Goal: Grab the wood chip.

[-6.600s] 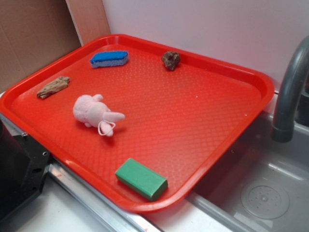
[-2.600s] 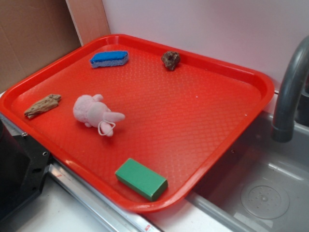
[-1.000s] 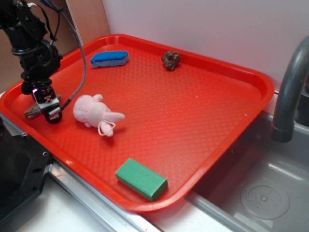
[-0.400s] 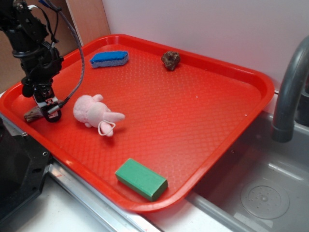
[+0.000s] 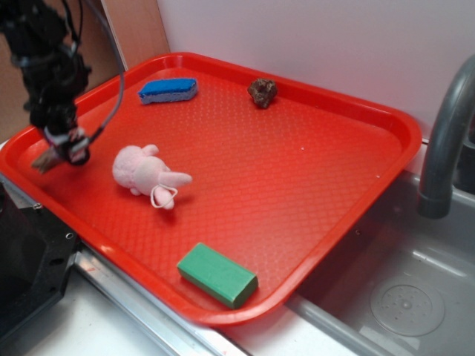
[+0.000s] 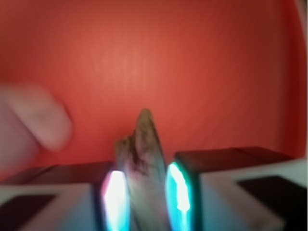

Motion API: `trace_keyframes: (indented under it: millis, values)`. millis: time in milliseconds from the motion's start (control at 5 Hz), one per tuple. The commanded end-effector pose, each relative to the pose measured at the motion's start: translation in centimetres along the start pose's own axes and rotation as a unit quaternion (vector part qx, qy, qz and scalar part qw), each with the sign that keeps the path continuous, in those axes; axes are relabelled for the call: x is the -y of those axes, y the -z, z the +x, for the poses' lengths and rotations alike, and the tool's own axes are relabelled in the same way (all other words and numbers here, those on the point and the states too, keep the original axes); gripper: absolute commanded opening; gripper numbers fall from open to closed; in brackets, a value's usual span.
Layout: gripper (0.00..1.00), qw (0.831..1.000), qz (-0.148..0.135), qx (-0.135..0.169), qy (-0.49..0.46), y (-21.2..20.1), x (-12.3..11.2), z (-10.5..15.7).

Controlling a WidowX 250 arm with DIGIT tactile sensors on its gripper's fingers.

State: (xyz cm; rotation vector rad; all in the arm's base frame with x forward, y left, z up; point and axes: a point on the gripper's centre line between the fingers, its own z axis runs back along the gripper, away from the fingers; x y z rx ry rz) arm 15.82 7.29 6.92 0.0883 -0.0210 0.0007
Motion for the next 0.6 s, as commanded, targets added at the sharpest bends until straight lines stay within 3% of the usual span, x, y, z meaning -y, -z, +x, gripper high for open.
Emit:
trace_keyframes:
  millis: [0, 200, 400]
  values:
    - [0.0, 0.994, 0.057, 0.079, -0.043, -11.8, 6.1, 6.3]
    - [0.0, 0.994, 0.061, 0.04, -0.085, -16.7, 7.7, 7.7]
    - [0.0, 0.995, 0.032, 0.055, -0.076, -19.4, 8.6, 7.3]
